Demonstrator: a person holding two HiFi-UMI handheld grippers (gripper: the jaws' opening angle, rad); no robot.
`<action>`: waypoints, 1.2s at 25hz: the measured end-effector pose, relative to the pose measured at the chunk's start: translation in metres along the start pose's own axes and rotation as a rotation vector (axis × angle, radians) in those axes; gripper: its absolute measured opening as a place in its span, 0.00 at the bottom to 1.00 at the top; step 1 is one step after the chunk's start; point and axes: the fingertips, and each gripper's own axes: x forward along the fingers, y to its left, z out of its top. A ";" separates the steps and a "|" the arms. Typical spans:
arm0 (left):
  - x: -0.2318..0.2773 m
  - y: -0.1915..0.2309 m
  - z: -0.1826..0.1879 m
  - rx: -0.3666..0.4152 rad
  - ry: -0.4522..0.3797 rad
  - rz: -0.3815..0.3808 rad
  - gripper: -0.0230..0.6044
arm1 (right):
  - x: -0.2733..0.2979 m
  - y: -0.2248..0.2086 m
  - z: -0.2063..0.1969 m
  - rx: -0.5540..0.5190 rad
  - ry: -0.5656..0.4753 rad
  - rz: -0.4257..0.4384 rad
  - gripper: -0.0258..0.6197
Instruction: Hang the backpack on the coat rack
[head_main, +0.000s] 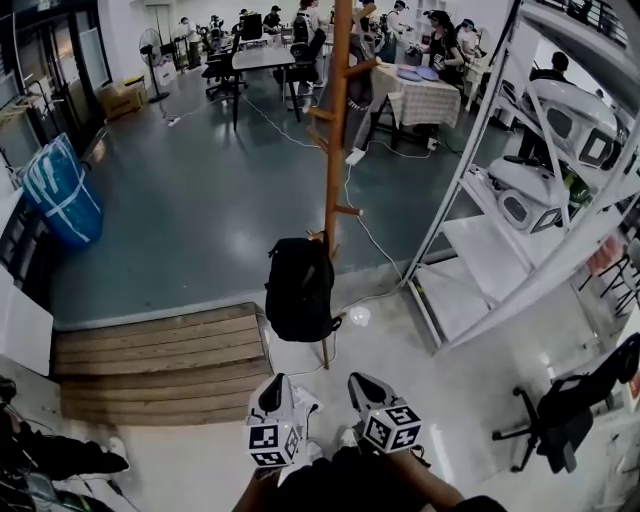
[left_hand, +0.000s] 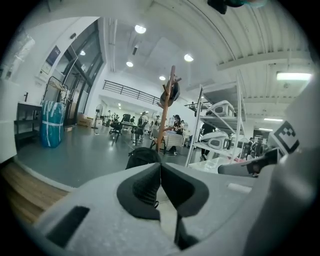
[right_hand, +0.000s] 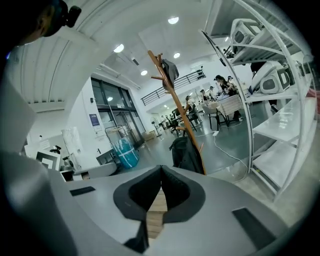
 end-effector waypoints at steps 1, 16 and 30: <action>-0.004 -0.002 0.002 0.003 -0.002 0.004 0.07 | -0.004 0.002 0.003 -0.003 -0.010 -0.001 0.06; -0.012 -0.034 -0.006 0.085 0.008 0.059 0.07 | -0.019 -0.017 0.016 -0.039 -0.021 0.024 0.06; 0.000 -0.046 -0.009 0.068 0.004 0.048 0.07 | -0.014 -0.029 0.014 -0.025 0.008 0.038 0.06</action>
